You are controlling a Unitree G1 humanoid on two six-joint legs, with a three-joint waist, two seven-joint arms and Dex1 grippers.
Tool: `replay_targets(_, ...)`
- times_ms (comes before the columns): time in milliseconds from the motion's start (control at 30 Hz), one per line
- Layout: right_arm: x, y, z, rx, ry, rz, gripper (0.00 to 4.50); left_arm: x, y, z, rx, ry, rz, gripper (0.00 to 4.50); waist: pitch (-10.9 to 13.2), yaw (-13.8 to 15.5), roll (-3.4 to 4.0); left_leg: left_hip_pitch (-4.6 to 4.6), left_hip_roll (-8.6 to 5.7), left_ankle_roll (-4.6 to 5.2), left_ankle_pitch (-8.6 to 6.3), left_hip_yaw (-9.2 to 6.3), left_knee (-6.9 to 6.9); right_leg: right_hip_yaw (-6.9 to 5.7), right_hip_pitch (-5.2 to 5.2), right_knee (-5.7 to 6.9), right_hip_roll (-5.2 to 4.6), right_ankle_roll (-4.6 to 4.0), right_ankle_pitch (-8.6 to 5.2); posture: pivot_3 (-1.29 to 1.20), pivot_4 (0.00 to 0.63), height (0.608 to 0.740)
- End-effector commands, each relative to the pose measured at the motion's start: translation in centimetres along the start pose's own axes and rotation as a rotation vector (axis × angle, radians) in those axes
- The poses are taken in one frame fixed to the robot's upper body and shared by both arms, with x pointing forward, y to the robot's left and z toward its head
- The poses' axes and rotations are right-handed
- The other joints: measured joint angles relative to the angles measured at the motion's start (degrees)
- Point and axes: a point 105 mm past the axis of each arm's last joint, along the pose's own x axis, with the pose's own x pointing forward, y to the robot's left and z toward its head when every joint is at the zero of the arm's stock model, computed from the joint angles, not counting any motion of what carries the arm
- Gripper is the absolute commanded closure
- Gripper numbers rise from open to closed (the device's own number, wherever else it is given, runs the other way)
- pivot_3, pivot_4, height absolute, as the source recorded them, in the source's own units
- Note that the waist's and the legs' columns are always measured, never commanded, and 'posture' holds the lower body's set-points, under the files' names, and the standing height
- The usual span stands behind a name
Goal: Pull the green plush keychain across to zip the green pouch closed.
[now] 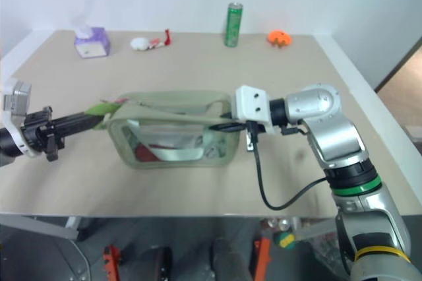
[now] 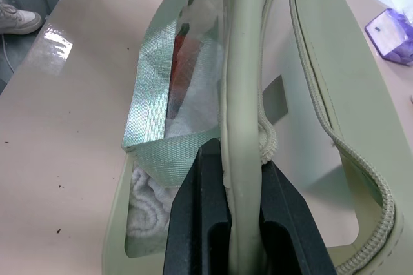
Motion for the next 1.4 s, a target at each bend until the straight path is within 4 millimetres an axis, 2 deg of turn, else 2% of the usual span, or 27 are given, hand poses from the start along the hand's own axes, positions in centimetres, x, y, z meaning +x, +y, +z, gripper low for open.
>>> replay_targets(33,-0.6,-0.7,1.1,-0.055,-0.016,-0.027,4.50,-0.8,-0.2,1.4,0.029,-0.033,0.000,4.47,0.00,0.00,0.00,0.00,0.00,0.00,0.00,0.00,0.00,0.00,0.00,0.00,0.00,0.00,0.00,0.00,0.150,0.740)
replay_targets(233,-0.6,-0.8,1.1,-0.057,-0.019,-0.025,4.50,0.6,-0.2,1.4,0.094,-0.015,-0.012,4.47,0.00,0.05,0.00,0.00,0.00,0.00,0.00,-0.01,0.00,0.00,0.00,0.00,0.00,0.00,0.00,0.00,0.150,0.740)
replay_targets(433,-0.4,-0.8,1.2,-0.062,-0.022,-0.020,4.50,4.4,-1.2,4.5,0.217,-0.083,-0.087,4.47,0.00,0.29,-0.01,-0.02,-0.04,-0.01,0.01,-0.05,0.15,-0.01,0.08,0.00,0.01,0.21,0.14,0.00,0.150,0.740)
replay_targets(600,-0.4,-0.9,1.2,-0.063,-0.021,-0.029,4.50,6.8,-2.3,5.4,0.306,-0.059,-0.165,4.47,0.00,0.25,0.00,-0.03,-0.09,-0.02,0.01,0.00,0.13,0.03,0.07,-0.03,-0.04,0.27,0.15,0.00,0.150,0.740)
replay_targets(667,-0.5,-0.8,1.2,-0.061,-0.022,-0.031,4.50,6.9,-2.5,5.2,0.300,-0.038,-0.190,4.47,0.00,0.16,0.00,-0.03,-0.07,-0.01,0.01,-0.01,0.09,0.03,0.05,-0.02,-0.01,0.25,0.14,0.00,0.150,0.740)
replay_targets(933,-0.7,-0.6,1.2,-0.051,-0.020,-0.043,4.50,7.6,-1.2,1.6,0.327,0.140,-0.186,4.47,0.00,0.19,0.00,-0.03,-0.03,-0.01,0.01,-0.09,0.08,0.02,0.05,0.00,0.09,0.20,0.12,0.00,0.150,0.740)
replay_targets(967,-0.7,-0.6,1.2,-0.051,-0.020,-0.044,4.50,7.6,-1.2,1.6,0.326,0.142,-0.189,3.79,0.00,0.19,0.00,-0.03,-0.04,-0.01,0.01,-0.09,0.10,0.02,0.06,0.00,0.08,0.21,0.12,0.00,0.150,0.740)
replay_targets(1133,-0.6,-0.6,1.2,-0.051,-0.019,-0.045,4.50,7.3,-1.4,2.3,0.305,0.106,-0.211,2.18,0.00,0.20,0.00,-0.03,-0.04,-0.01,0.01,-0.08,0.12,0.02,0.07,-0.01,0.07,0.22,0.13,0.00,0.150,0.740)
replay_targets(1267,-0.6,-0.6,1.2,-0.051,-0.017,-0.045,4.50,6.4,-1.7,4.0,0.267,0.027,-0.213,0.84,0.01,0.18,0.01,-0.03,-0.02,0.00,0.01,-0.09,0.11,0.02,0.05,0.00,0.09,0.21,0.12,0.00,0.150,0.740)
replay_targets(1300,-0.6,-0.6,1.2,-0.051,-0.018,-0.045,4.50,6.1,-1.8,4.5,0.261,0.006,-0.214,0.36,0.01,0.17,0.01,-0.03,-0.01,-0.01,0.01,-0.09,0.11,0.02,0.05,0.00,0.09,0.21,0.12,0.00,0.150,0.740)
replay_targets(1333,-0.6,-0.7,1.2,-0.052,-0.018,-0.045,4.50,5.6,-2.1,5.0,0.238,-0.015,-0.225,0.09,0.01,0.17,0.01,-0.03,0.00,-0.01,0.01,-0.09,0.11,0.02,0.05,0.00,0.10,0.21,0.12,0.00,0.150,0.740)
replay_targets(1400,-0.6,-0.7,1.3,-0.053,-0.020,-0.045,4.50,4.7,-2.6,5.7,0.218,-0.043,-0.243,0.04,0.01,0.15,0.01,-0.04,0.00,0.00,0.00,-0.10,0.11,0.01,0.04,0.01,0.10,0.21,0.12,0.00,0.150,0.740)
